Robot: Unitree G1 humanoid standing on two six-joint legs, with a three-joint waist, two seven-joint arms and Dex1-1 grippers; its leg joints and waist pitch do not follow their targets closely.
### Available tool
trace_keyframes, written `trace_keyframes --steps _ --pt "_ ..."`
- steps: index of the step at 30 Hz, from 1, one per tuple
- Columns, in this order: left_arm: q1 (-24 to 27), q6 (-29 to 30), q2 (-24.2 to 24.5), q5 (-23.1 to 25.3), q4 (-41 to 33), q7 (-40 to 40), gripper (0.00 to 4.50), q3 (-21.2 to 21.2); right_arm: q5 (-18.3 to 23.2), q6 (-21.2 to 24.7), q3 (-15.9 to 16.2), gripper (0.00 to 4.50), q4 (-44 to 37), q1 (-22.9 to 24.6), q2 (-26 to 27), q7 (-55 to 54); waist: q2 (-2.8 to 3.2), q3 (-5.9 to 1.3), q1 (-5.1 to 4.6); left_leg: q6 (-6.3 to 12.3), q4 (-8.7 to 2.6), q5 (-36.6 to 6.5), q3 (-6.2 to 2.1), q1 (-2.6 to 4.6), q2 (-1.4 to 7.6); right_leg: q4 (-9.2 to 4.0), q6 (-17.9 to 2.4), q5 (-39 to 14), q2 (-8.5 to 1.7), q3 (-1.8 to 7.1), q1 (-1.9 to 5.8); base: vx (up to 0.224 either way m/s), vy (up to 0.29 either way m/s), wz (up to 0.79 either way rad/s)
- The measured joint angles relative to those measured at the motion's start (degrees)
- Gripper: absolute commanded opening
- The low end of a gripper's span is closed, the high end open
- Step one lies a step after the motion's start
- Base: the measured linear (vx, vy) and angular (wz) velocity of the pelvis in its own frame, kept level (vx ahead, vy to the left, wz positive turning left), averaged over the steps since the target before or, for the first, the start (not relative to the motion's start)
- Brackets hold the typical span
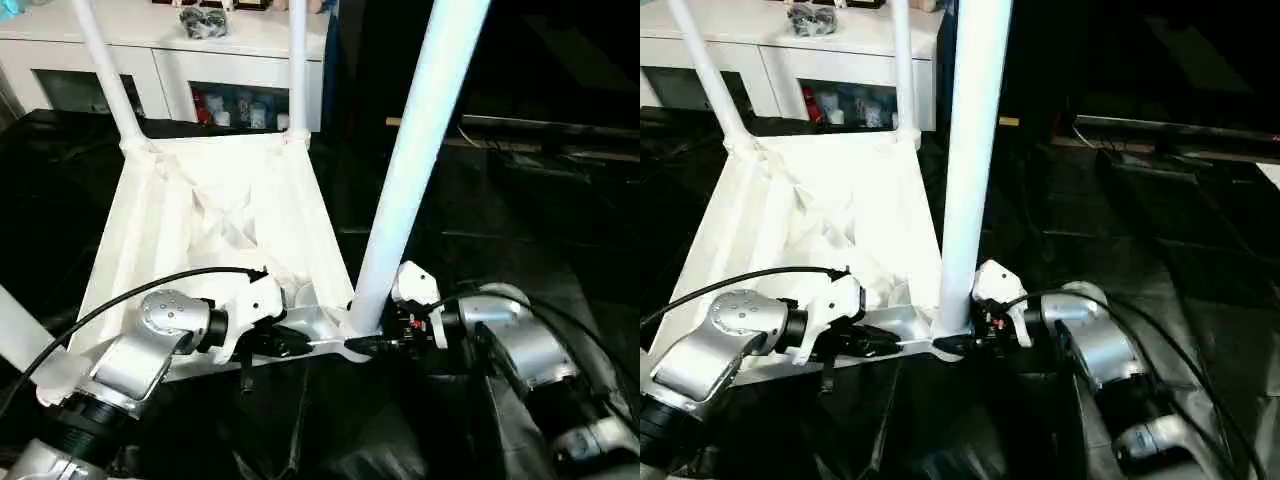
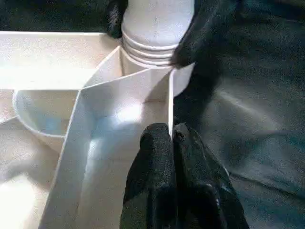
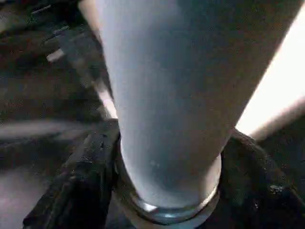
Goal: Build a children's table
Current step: Rotate leg to tighten
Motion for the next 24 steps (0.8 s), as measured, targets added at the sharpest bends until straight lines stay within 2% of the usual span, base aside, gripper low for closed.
trace_keyframes --steps 5,9,10,12,14,15,19,20,24 --pt "-1.83 2.09 -6.33 4.06 3.19 10.12 0.00 0.39 -2.33 1.12 -3.69 2.69 3.55 -0.88 7.17 -18.19 0.01 -0.01 -0.99 -0.13 -0.04 0.08 -0.04 0.40 -0.02 -0.08 0.06 -0.03 0.00 -0.01 0.11 0.000 0.000 0.00" --pt "-2.42 3.84 -9.87 5.48 4.20 14.88 0.00 0.46 -4.26 1.93 -4.42 2.69 3.64 -1.02 9.12 -25.29 0.07 -0.04 -1.48 -0.13 -0.06 0.07 -0.05 0.63 -0.06 -0.18 0.10 -0.06 -0.02 -0.02 0.30 0.000 0.000 0.00" --pt "-2.48 4.02 -10.32 5.62 4.29 15.32 0.00 0.46 -4.58 1.92 -4.50 2.69 3.76 -1.15 9.12 -25.55 0.08 -0.04 -1.49 -0.13 -0.06 0.07 -0.06 0.64 -0.07 -0.20 0.11 -0.06 -0.02 -0.02 0.33 0.000 0.000 0.00" --pt "-2.56 4.06 -10.66 5.96 4.34 15.67 0.00 0.46 -4.76 1.99 -4.83 3.38 4.15 -1.50 9.15 -25.55 0.09 -0.05 -1.54 -0.13 -0.07 0.07 -0.06 0.63 -0.07 -0.25 0.11 -0.06 -0.03 -0.02 0.36 0.000 0.000 0.00" --pt "-2.62 3.92 -10.80 5.99 4.36 15.53 0.00 0.46 -4.25 2.41 -5.00 3.38 4.13 -1.61 9.23 -25.10 0.09 -0.05 -1.61 -0.13 -0.07 0.07 -0.07 0.58 -0.07 -0.27 0.11 -0.06 -0.03 -0.02 0.35 0.000 0.000 0.00" --pt "-2.62 3.72 -10.71 5.98 4.35 15.04 0.00 0.46 -4.19 2.45 -4.99 3.59 4.08 -1.65 9.03 -24.49 0.09 -0.05 -1.67 -0.13 -0.07 0.07 -0.07 0.56 -0.07 -0.27 0.11 -0.06 -0.03 -0.02 0.34 0.000 0.000 0.00" --pt "-2.27 1.82 -9.19 5.14 4.05 12.14 0.00 0.46 -3.84 2.32 -4.36 3.86 3.19 -1.65 6.49 -18.34 0.09 -0.05 -1.64 -0.13 -0.09 0.07 -0.07 0.42 -0.07 -0.26 0.08 -0.04 -0.03 -0.01 0.25 0.000 0.000 0.00" --pt "-2.09 1.81 -8.60 4.33 3.69 11.16 0.00 0.51 -3.61 2.08 -3.78 4.06 2.83 -1.66 5.45 -16.38 0.08 -0.05 -1.61 -0.13 -0.09 0.07 -0.07 0.36 -0.06 -0.19 0.04 0.00 -0.03 -0.01 0.20 0.000 0.000 0.00" --pt "-0.59 0.92 -6.48 1.47 1.75 6.35 0.00 0.78 -2.34 0.38 -1.75 4.06 1.65 -1.72 2.11 -8.44 0.09 -0.06 -1.17 -0.11 -0.28 0.06 -0.06 0.02 -0.04 -0.11 -0.10 -0.09 -0.01 -0.03 -0.15 0.053 -0.006 0.02"
